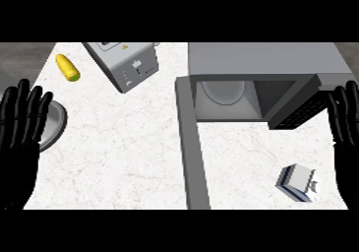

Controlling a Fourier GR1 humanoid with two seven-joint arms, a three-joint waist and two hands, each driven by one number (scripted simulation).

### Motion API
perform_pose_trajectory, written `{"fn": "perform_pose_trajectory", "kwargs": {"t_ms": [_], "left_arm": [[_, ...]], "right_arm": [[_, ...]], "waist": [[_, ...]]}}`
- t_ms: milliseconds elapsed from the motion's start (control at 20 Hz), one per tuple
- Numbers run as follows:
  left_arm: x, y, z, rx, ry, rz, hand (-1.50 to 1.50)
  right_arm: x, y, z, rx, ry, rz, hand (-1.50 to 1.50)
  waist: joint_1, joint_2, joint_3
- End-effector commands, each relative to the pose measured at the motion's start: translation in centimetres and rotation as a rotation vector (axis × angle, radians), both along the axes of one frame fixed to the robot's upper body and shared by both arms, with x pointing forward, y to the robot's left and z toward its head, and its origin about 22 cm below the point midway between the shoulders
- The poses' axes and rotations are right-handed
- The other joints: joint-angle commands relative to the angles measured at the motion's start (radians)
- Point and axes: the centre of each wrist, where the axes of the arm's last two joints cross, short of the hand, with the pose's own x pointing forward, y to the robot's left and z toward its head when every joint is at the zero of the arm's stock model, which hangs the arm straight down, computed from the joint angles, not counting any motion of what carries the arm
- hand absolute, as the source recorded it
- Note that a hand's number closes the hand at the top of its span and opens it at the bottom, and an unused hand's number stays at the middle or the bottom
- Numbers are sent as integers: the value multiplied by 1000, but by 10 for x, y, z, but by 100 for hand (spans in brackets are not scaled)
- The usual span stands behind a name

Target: Pick up the milk, place it into the microwave and close the microwave

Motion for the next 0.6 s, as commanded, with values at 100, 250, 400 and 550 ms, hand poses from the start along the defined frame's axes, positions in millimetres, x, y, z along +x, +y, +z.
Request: {"fn": "perform_pose_trajectory", "kwargs": {"t_ms": [100, 250, 400, 550], "left_arm": [[7, 4, 5, 17, -8, -29, -150], [-1, 17, -3, 8, -5, 3, -150], [-1, -7, -6, -104, 106, 34, -150], [2, 6, 7, -124, 105, 36, -150]], "right_arm": [[-12, -16, 9, -35, -17, -78, -150], [-35, -22, -1, -59, 16, -145, -150], [-20, -35, -19, 107, 89, -104, -150], [-19, -42, -9, 111, 105, -133, -150]], "waist": [[-1, 9, -11], [-2, 8, -11], [0, 9, -10], [1, 10, -11]]}}
